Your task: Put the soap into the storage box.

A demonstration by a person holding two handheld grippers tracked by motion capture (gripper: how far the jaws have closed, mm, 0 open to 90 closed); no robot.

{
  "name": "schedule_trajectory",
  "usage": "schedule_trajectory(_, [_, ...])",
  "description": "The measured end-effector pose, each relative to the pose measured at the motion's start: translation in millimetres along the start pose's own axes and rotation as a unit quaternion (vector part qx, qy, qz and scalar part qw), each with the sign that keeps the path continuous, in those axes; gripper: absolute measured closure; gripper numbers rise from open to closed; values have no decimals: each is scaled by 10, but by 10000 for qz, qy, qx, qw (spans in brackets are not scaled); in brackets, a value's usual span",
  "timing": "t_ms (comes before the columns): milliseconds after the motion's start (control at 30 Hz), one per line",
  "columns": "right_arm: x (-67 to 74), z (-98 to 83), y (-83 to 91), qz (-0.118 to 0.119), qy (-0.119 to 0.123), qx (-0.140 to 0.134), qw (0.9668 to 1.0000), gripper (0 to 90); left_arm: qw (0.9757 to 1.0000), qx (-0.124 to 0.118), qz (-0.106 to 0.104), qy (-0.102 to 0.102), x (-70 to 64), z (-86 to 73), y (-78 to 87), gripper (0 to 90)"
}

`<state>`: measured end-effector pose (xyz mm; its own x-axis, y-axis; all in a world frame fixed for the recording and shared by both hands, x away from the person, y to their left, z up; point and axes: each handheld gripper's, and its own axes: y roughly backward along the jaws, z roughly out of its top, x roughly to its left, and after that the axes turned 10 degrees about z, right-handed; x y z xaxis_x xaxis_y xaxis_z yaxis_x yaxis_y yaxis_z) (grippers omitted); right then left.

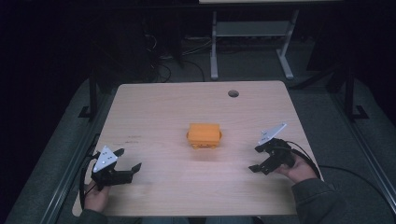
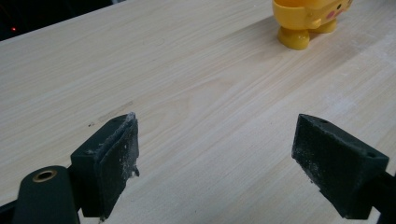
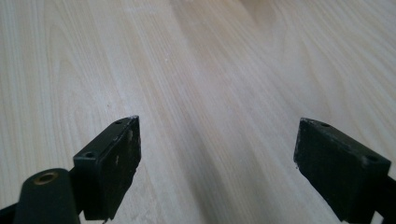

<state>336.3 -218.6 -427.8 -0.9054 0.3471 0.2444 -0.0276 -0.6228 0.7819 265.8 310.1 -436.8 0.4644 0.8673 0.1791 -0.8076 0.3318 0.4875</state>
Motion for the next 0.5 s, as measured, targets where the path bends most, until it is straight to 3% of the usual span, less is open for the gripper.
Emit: schedule_trajectory(500, [60, -274, -23, 29, -182, -96, 9998, 159, 10000, -20, -4, 9, -6, -6, -16, 142])
